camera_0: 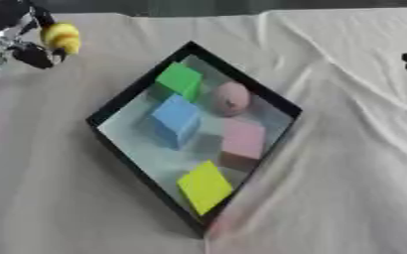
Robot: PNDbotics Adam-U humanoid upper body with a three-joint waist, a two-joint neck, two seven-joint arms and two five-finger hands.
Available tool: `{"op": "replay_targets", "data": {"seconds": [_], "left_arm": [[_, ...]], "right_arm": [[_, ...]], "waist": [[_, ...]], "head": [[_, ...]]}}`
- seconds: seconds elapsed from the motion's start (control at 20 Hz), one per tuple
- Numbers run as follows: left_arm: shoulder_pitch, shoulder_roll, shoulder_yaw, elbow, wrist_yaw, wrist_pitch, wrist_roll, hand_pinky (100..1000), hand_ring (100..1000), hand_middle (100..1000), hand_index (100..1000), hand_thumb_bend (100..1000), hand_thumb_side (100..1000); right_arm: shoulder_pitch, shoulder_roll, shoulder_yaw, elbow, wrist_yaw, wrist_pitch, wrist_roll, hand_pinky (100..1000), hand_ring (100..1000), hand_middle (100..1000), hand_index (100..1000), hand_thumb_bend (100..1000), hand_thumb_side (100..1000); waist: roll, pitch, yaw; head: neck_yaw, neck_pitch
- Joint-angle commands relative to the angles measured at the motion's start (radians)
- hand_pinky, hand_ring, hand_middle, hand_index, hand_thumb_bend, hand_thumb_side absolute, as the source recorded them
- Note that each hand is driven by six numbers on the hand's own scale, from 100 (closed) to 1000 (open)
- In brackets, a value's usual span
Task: Pick up objects on the table and place them in the box.
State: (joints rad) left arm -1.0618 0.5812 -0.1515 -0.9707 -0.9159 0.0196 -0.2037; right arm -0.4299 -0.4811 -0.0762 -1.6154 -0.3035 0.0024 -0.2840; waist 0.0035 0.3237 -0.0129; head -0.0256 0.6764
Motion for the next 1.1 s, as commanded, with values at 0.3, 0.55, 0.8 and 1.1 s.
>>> {"op": "replay_targets", "data": {"seconds": [0.3, 0.55, 0.8, 1.1], "left_arm": [[0.056, 0.142, -0.150, -0.534, 0.251, -0.034, -0.147, 749, 712, 625, 503, 304, 100], [0.085, 0.149, -0.258, -0.672, 0.391, 0.031, -0.277, 747, 709, 635, 502, 283, 100], [0.089, 0.088, -0.339, -0.691, 0.388, 0.030, -0.309, 747, 710, 638, 506, 281, 100], [0.071, 0.009, -0.454, -0.618, 0.298, -0.066, -0.382, 749, 733, 657, 525, 343, 100]], "right_arm": [[0.002, -0.041, -0.006, -0.021, -0.002, -0.004, 0.005, 848, 740, 737, 775, 100, 668], [-0.004, -0.034, 0.004, -0.017, -0.005, -0.001, 0.014, 847, 741, 737, 775, 100, 669], [-0.009, -0.028, 0.008, -0.015, -0.004, 0.000, 0.016, 847, 740, 737, 775, 100, 673], [-0.021, -0.022, 0.017, -0.015, -0.005, 0.001, 0.023, 847, 740, 737, 775, 100, 672]], "waist": [[0.003, -0.074, 0.017], [0.010, -0.088, 0.014], [0.011, -0.086, 0.009], [0.014, -0.088, -0.001]], "head": [[-0.040, 0.031], [-0.046, 0.042], [-0.044, 0.038], [-0.037, 0.035]]}}
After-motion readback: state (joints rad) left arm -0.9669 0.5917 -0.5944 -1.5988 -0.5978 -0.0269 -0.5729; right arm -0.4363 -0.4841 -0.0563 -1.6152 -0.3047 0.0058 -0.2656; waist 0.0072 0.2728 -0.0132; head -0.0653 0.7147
